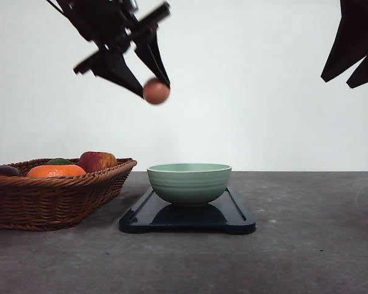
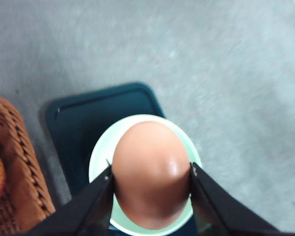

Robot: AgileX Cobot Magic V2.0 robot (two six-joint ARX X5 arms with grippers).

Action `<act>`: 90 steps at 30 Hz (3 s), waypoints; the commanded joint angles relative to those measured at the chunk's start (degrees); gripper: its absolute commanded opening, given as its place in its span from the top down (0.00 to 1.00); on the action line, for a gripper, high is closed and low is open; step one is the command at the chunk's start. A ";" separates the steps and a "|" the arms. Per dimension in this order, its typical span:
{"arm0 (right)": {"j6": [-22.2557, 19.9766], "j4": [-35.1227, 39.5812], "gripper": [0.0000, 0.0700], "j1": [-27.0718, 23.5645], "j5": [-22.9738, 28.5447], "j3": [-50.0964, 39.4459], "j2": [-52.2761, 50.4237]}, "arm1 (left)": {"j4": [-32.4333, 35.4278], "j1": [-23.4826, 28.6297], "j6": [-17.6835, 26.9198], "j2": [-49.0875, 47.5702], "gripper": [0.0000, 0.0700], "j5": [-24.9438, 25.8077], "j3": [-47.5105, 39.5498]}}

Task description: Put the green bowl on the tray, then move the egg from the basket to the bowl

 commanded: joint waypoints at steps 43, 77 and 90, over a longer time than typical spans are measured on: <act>0.61 -2.46 0.59 0.24 -0.17 0.11 0.44 | 4.84 -5.93 -0.21 20.89 0.73 -3.62 6.21; 0.59 -2.49 0.59 0.24 -0.17 0.11 0.44 | 4.82 -6.82 -0.21 22.75 0.55 -4.67 6.27; 0.61 -2.95 0.59 0.24 -0.17 0.11 0.44 | -5.84 -6.83 -0.13 20.58 0.38 -4.66 13.29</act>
